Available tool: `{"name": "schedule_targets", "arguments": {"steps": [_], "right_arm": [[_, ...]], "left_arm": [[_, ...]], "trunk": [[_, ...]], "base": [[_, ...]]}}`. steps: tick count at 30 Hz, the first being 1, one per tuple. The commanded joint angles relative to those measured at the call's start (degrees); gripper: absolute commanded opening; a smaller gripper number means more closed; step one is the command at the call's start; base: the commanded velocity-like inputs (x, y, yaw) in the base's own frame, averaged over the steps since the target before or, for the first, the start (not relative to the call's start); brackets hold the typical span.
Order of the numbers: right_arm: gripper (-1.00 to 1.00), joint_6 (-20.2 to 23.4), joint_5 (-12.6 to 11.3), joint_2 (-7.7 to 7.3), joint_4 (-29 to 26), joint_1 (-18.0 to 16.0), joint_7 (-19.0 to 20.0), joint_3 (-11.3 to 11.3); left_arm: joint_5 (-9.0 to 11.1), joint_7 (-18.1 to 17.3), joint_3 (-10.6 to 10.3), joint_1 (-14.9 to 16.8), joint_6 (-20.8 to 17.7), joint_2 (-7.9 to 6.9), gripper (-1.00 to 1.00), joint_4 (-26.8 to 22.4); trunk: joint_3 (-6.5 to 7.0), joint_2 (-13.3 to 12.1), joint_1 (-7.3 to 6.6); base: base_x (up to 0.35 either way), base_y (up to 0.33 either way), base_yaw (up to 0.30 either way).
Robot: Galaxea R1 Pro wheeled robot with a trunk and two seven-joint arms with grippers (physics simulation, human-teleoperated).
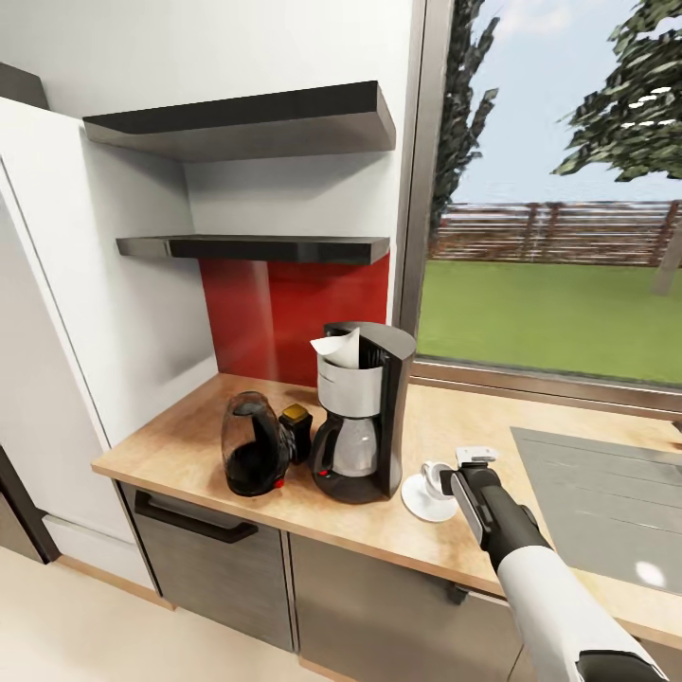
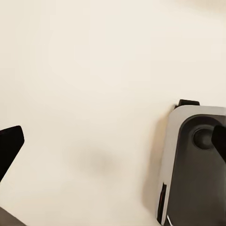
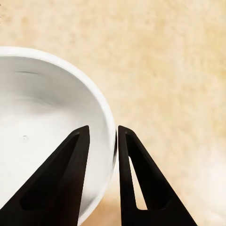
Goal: Set up a coffee station on the kitchen countertop: keep the coffee maker on the countertop, move the bottle of coffee from the kitchen shelf to the counter next to the coffee maker, place a paper coffee filter on top of the coffee maker, put the saucer next to the coffee maker with the coffee cup on the saucer, and place the electric kettle next to the coffee maker.
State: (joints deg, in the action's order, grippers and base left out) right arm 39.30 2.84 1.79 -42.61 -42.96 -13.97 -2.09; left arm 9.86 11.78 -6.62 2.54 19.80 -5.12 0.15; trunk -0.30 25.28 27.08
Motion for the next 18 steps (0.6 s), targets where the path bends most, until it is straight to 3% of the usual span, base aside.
{"name": "schedule_targets", "arguments": {"steps": [1, 2, 18], "right_arm": [[-1.0, 0.26, 0.23, 0.06, -0.06, -0.02, 0.17, -0.2], [1.0, 0.3, 0.19, 0.06, -0.05, -0.02, 0.17, -0.2], [1.0, 0.26, 0.15, 0.15, -0.01, -0.02, 0.17, -0.2]], "left_arm": [[0.51, 0.09, -0.5, 0.01, 0.16, 0.01, 1.0, 0.03], [0.51, 0.08, -0.5, 0.01, 0.16, 0.02, 1.0, 0.03], [0.51, 0.08, -0.5, 0.01, 0.16, -0.15, 1.0, 0.03]], "trunk": [[-0.03, 0.05, 0.02], [-0.03, 0.05, 0.02], [-0.03, 0.05, 0.02]], "base": [[0.0, 0.0, 0.0], [0.0, 0.0, 0.0], [0.0, 0.0, 0.0]]}}
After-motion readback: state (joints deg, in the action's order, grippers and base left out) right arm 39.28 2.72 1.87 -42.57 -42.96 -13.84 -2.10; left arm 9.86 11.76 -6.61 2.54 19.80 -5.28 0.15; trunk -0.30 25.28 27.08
